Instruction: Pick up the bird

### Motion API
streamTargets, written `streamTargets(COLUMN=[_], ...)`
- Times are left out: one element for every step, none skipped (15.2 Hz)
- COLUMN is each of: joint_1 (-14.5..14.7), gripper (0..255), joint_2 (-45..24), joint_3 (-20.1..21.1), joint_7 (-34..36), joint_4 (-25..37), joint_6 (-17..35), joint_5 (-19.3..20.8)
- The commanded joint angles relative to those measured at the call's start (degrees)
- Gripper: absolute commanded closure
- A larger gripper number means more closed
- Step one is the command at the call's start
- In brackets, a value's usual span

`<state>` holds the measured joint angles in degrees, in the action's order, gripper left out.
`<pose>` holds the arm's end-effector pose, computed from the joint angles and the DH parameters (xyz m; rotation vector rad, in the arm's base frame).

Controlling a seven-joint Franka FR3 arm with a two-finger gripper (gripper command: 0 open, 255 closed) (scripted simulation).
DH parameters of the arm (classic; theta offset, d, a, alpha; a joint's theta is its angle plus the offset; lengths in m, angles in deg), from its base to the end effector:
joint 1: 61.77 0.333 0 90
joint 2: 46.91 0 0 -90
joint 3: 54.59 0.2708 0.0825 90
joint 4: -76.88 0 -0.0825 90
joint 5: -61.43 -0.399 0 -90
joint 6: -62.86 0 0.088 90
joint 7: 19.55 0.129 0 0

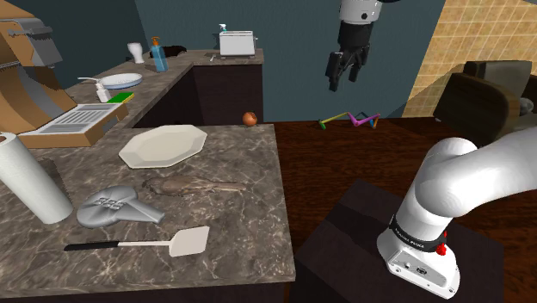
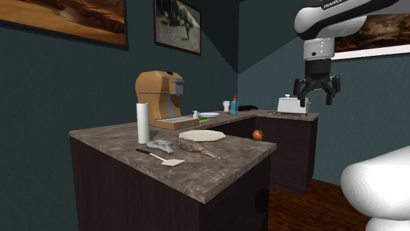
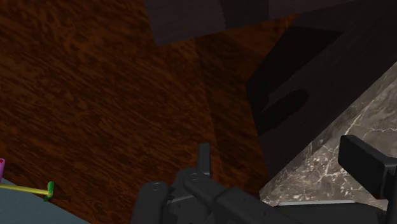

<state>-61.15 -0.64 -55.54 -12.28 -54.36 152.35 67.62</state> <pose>0.3494 -0.0171 0.5759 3.0413 -0.2029 0.1291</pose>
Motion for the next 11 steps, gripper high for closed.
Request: streamTargets(joint_1=[0.00, 0.63, 1.26, 1.88, 2.50, 3.12, 3.73, 4.33, 4.93, 5.52, 6.10], gripper=[0, 0, 0, 0, 0, 0, 0, 0, 0, 0, 0], joint_2=[0.00, -1.05, -2.13, -3.25, -4.39, -5.57, -6.77, -8.00, -9.25, -10.53, -11.83], joint_3=[0.00, 0.48, 0.97, 1.46, 1.96, 2.46, 2.97, 3.48, 3.99, 4.51, 5.03], joint_7=[0.00, 0.11, 0.21, 0.30, 0.37, 0.43, 0.47, 0.51, 0.53, 0.54, 0.54], joint_4=[0.00, -0.18, -0.31, -0.39, -0.43, -0.41, -0.35, -0.25, -0.09, 0.11, 0.36], joint_6=[0.00, 1.18, 2.35, 3.51, 4.66, 5.80, 6.94, 8.05, 9.15, 10.24, 11.31], joint_5=[0.00, -0.65, -1.28, -1.90, -2.51, -3.11, -3.69, -4.26, -4.82, -5.36, -5.88])
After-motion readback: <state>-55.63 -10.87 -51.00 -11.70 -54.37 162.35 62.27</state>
